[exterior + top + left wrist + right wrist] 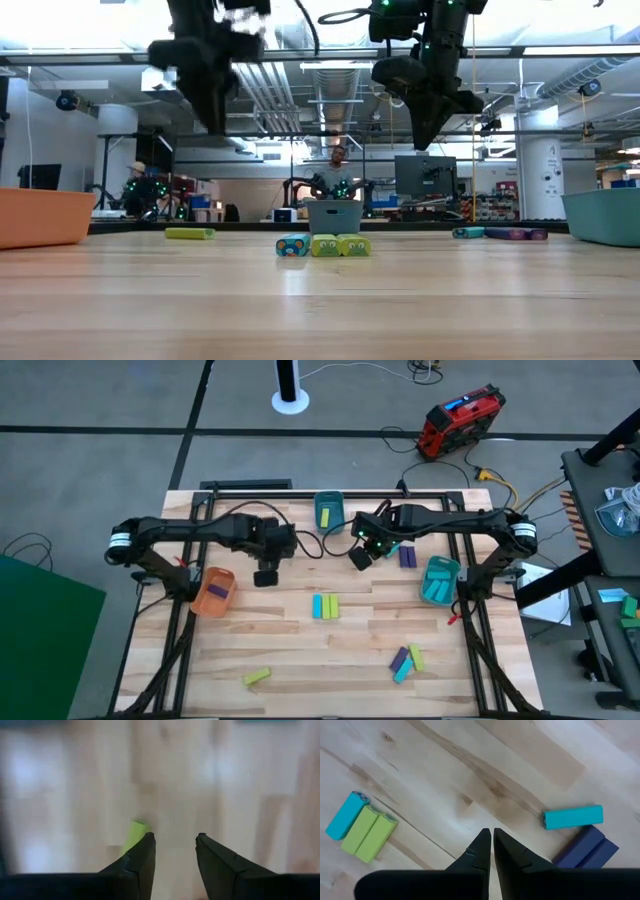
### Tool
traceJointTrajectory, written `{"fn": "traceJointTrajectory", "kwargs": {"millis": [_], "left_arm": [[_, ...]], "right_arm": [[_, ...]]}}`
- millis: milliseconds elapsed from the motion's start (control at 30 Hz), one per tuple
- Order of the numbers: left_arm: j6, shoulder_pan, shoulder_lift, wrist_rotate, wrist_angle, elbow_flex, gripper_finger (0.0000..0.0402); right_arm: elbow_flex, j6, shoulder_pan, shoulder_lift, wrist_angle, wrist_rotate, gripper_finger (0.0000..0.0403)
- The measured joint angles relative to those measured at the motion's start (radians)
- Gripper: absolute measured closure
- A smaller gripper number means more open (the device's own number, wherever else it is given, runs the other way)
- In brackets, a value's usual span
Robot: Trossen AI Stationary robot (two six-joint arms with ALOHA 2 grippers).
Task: Sort blocks
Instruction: Put the green block into the blue bin
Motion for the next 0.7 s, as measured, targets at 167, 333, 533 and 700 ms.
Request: {"fn": "traceJointTrajectory", "kwargs": {"millis": [167,333,533,700], "left_arm": [[0.201,0.101,-0.001,0.098,0.101,-0.154,0.0313],[0.251,0.197,-0.002,0.099,0.197,-0.255,0.0345],[0.383,0.288,-0.002,0.109,0.249,-0.277,0.0337],[0.445,0.324,-0.001,0.153,0.269,-0.277,0.0294]], "right_arm": [[0.0,0.003,0.0,0.0,0.001,0.0,0.039],[0.0,0.015,0.0,0.0,0.006,0.0,0.039],[-0.001,0.041,0.0,0.0,0.025,0.0,0.039],[-0.001,0.069,0.0,0.0,0.024,0.002,0.039]]}}
